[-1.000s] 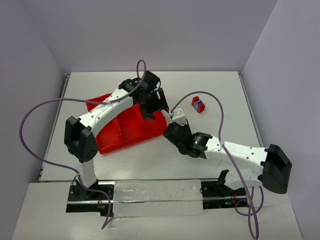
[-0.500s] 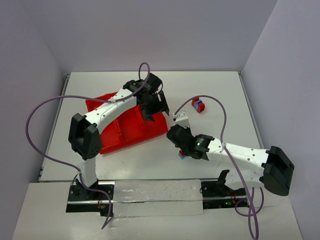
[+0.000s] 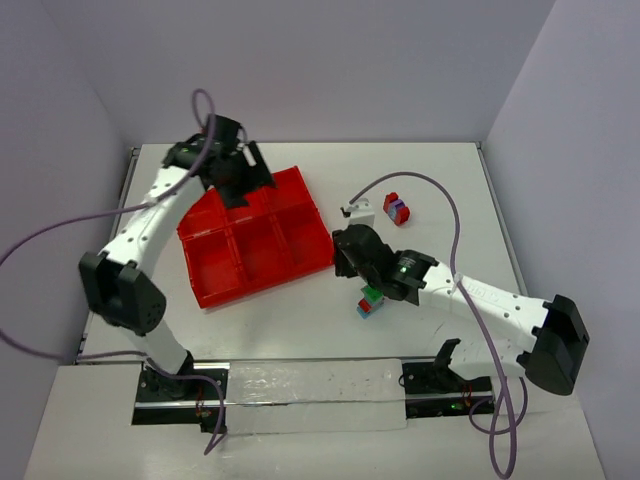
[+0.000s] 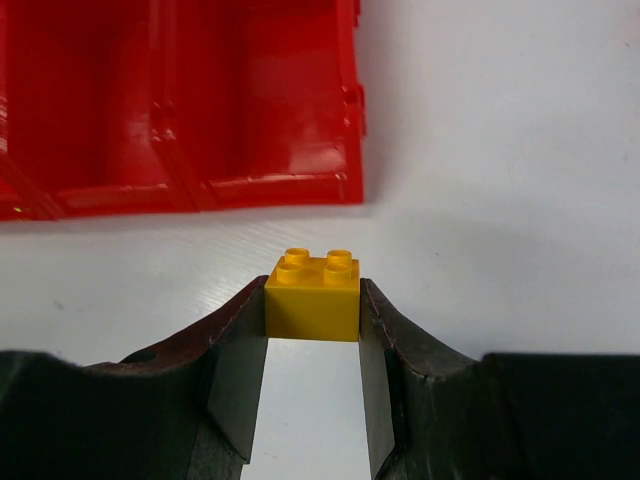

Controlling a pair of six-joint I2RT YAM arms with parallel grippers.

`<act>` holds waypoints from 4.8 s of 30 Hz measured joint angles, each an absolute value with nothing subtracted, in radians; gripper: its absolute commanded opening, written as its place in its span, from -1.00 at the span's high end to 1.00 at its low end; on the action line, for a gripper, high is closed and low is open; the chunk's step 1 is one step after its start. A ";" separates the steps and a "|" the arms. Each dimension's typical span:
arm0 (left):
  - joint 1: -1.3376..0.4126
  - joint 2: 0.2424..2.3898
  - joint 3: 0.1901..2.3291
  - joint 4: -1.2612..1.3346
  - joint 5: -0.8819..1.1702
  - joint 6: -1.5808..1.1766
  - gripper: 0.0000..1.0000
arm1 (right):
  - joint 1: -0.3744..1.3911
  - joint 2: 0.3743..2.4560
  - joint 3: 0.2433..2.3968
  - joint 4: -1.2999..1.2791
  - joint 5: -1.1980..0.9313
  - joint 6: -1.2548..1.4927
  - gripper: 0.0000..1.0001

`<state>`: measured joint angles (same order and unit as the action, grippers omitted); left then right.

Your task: Sort the legos into containers by color

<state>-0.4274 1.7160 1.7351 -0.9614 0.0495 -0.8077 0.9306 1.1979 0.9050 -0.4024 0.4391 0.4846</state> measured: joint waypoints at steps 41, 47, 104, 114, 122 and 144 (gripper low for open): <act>-0.240 1.274 1.423 -0.781 0.013 -0.669 -0.99 | 0.700 2.151 1.970 -0.410 0.221 0.462 0.70; -0.240 1.254 1.423 -0.780 0.009 -0.669 -0.99 | 0.694 2.225 2.055 -0.449 0.223 0.459 0.67; -0.241 1.218 1.316 -0.676 0.066 -0.669 -0.99 | 0.659 1.022 0.741 -0.647 0.113 0.500 -0.84; -0.241 1.220 1.316 -0.676 0.069 -0.668 -0.99 | 0.737 1.089 0.739 -0.605 0.069 0.472 -0.83; -0.241 1.222 1.316 -0.675 0.068 -0.669 -0.99 | 0.783 1.105 0.746 -0.616 0.088 0.470 -0.57; -0.241 1.229 1.316 -0.669 0.084 -0.669 -0.99 | 0.862 1.133 0.763 -0.660 0.200 0.513 -0.04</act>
